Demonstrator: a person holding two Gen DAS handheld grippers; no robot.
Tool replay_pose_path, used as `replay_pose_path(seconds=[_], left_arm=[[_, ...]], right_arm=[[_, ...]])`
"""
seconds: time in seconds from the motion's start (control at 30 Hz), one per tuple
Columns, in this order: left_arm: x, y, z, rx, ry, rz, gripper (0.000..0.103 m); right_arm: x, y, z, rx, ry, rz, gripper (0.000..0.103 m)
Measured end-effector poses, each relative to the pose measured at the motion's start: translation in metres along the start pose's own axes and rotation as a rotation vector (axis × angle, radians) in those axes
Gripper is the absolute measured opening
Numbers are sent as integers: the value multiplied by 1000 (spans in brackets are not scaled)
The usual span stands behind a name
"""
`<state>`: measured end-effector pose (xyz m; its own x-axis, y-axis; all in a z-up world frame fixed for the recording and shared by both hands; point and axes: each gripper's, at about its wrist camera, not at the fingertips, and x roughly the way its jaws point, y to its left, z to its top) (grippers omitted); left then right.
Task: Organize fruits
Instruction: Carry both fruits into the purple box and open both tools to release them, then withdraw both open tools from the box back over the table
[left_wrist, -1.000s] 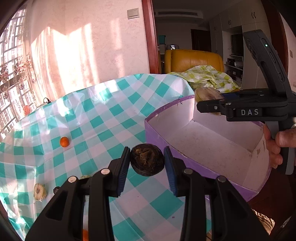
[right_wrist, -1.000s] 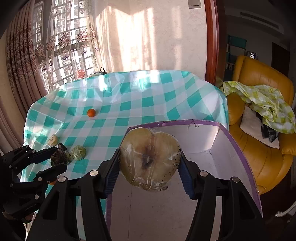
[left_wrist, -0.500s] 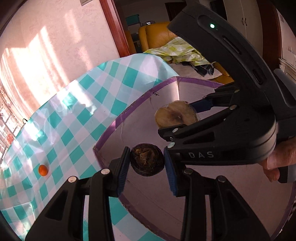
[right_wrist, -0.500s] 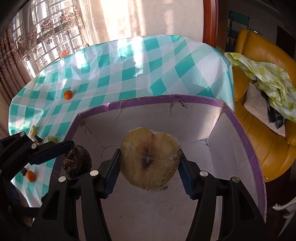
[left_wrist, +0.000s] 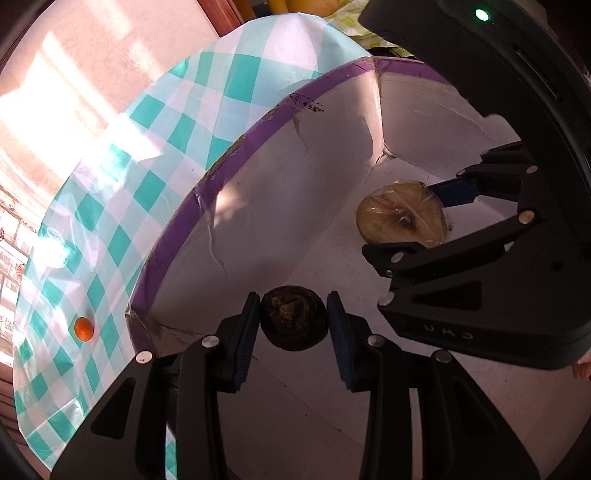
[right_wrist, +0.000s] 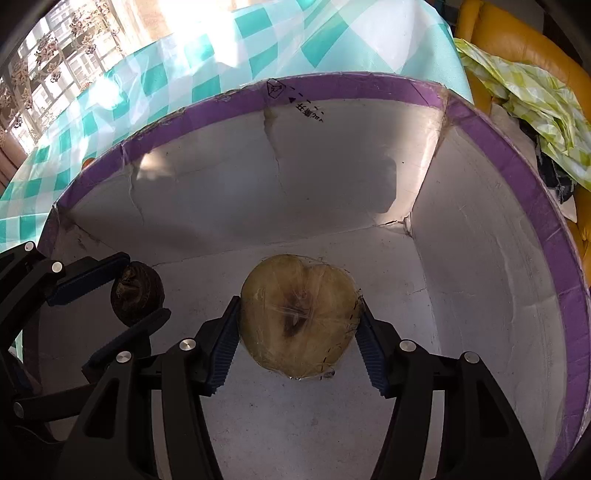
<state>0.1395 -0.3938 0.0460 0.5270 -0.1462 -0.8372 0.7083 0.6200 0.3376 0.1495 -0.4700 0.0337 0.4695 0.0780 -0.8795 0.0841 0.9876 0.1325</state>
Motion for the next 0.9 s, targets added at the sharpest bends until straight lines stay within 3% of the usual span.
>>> replay_pose_path(seconds=[0.13,0.33,0.4,0.43,0.47,0.5,0.6,0.73,0.9], left_arm=[[2,1,-1,13,19,11,38],[-1,4,-2,-1,5,10,39],[-2,6,-3,-7,-9,13,40],[-4,6,-4,-11,-20,19,46],[-6,8,-5,-23,-30,30,61],[-10,11,-5,-40,-46,36,65],[-18,13,-9,-57,-96,24,71],[-31,13,-13,-56,-171,49,91],[-47,12,-20,-40,-256,119,98]], right_arm=[[1,0,-1,0,9,-5,62],[-7,-8,0,32,-35,-26,86],[-9,-10,0,34,-45,-24,88],[-9,-9,3,36,-52,-22,88],[-10,-9,4,41,-60,-20,88],[-12,-10,4,46,-69,-21,88],[-16,-11,5,60,-91,-19,88],[-24,-8,6,51,-130,-41,88],[-42,-6,7,54,-210,-56,88]])
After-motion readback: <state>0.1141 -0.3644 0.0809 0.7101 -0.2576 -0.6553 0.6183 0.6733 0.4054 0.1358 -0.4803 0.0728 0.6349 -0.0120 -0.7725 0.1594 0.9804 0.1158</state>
